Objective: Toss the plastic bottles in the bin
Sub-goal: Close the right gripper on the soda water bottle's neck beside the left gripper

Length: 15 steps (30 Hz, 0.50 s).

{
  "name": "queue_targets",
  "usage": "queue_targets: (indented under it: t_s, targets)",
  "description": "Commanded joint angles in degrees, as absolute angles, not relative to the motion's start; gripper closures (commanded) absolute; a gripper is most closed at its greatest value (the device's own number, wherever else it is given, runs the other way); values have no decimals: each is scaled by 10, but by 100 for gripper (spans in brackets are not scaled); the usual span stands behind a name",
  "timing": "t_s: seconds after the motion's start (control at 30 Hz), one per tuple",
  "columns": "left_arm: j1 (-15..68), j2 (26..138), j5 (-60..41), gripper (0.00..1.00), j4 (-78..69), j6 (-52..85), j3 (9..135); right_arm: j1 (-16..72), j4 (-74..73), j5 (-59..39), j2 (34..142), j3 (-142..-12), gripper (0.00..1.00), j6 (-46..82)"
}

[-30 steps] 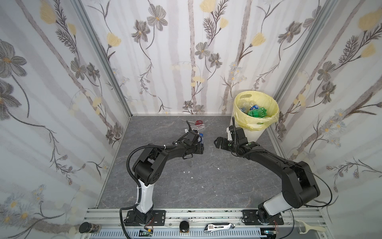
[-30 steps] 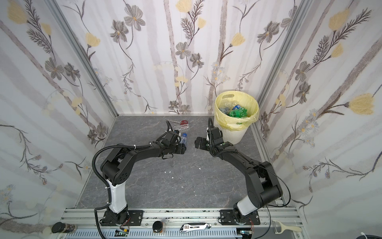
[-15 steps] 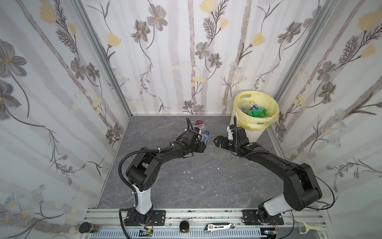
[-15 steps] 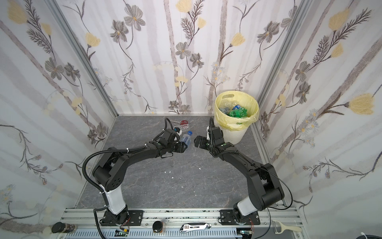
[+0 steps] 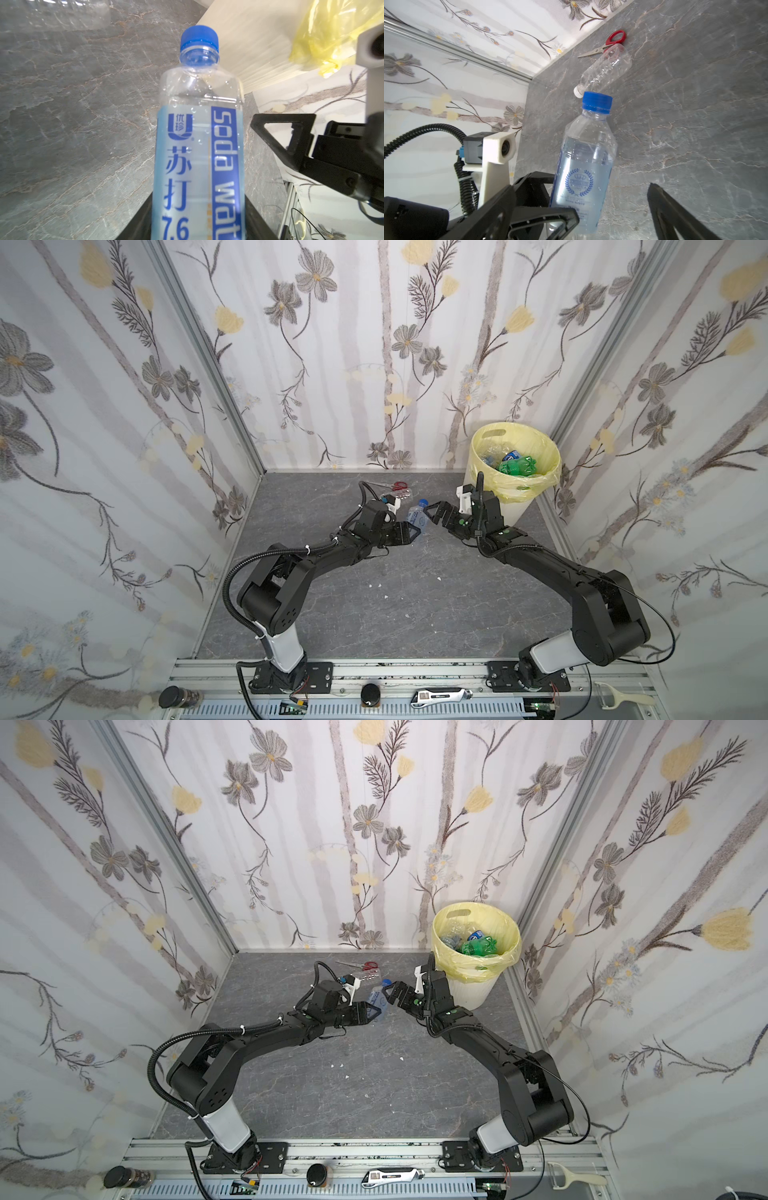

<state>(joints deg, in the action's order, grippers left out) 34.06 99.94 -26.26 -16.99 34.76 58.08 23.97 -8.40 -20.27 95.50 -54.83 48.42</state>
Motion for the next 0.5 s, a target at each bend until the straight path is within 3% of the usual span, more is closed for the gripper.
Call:
queue_targets:
  t_s: [0.0, 0.2, 0.47]
  targets:
    - [340, 989, -282, 47, -228, 378, 578, 245, -133, -223, 970, -556, 0, 521]
    - [342, 975, -285, 48, -236, 384, 575, 253, -155, -218, 990, -555, 2, 536]
    - [352, 973, -283, 48, -239, 385, 568, 260, -173, -230, 1018, -573, 20, 550]
